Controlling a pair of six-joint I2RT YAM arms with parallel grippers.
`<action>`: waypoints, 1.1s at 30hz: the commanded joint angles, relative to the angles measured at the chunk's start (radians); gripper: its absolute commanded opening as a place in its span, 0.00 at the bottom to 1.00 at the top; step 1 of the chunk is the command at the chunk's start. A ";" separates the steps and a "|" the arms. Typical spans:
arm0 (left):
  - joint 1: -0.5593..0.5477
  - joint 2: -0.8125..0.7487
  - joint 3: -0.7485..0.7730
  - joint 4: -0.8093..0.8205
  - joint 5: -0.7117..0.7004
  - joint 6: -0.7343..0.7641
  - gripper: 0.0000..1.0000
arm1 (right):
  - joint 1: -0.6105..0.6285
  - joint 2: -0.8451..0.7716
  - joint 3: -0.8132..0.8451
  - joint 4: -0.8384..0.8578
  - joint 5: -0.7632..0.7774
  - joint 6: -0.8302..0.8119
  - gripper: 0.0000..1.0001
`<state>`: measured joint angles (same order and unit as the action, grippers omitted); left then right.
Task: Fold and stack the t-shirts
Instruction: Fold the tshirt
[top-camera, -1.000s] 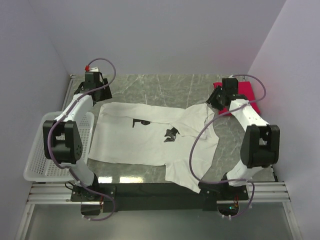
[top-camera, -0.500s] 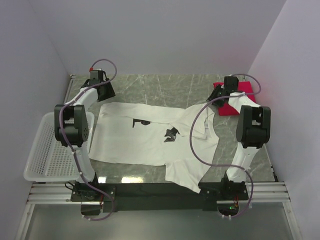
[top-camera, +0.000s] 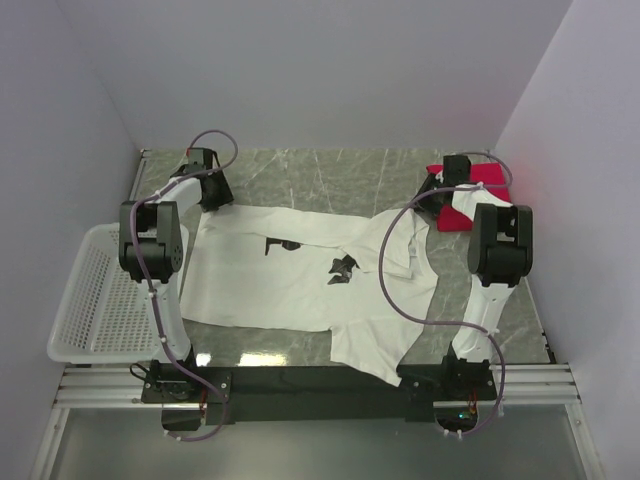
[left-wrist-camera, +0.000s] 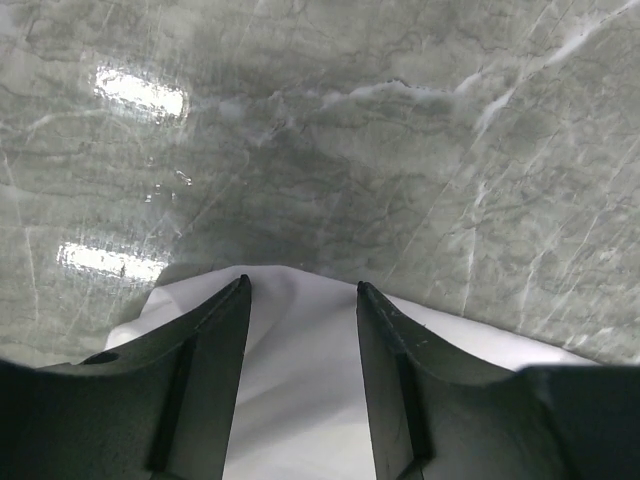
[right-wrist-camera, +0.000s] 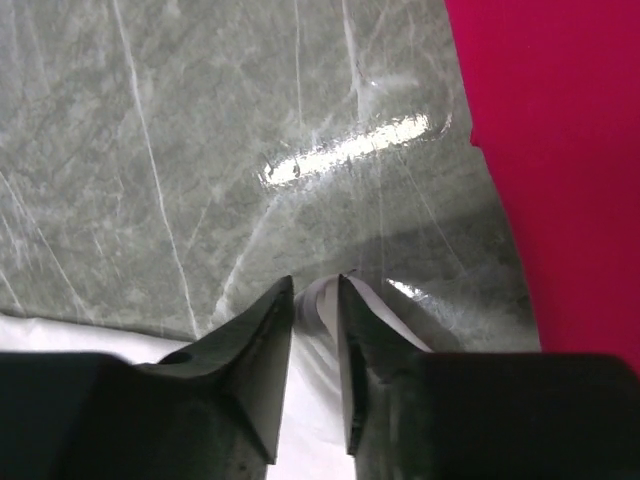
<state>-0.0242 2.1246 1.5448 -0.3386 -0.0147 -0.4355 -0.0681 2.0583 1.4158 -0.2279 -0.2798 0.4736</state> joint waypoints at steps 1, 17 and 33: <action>-0.005 0.026 0.031 -0.028 0.018 -0.025 0.52 | -0.002 0.010 0.046 0.022 -0.024 0.011 0.30; 0.023 0.014 -0.034 -0.025 0.007 -0.086 0.48 | -0.064 -0.107 -0.051 0.075 0.231 0.134 0.00; 0.009 -0.225 -0.110 0.043 -0.051 -0.088 0.75 | 0.031 -0.194 0.006 -0.082 0.309 0.028 0.43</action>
<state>-0.0086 2.0315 1.4517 -0.3054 -0.0212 -0.5171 -0.0933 1.9820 1.3884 -0.2810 -0.0376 0.5434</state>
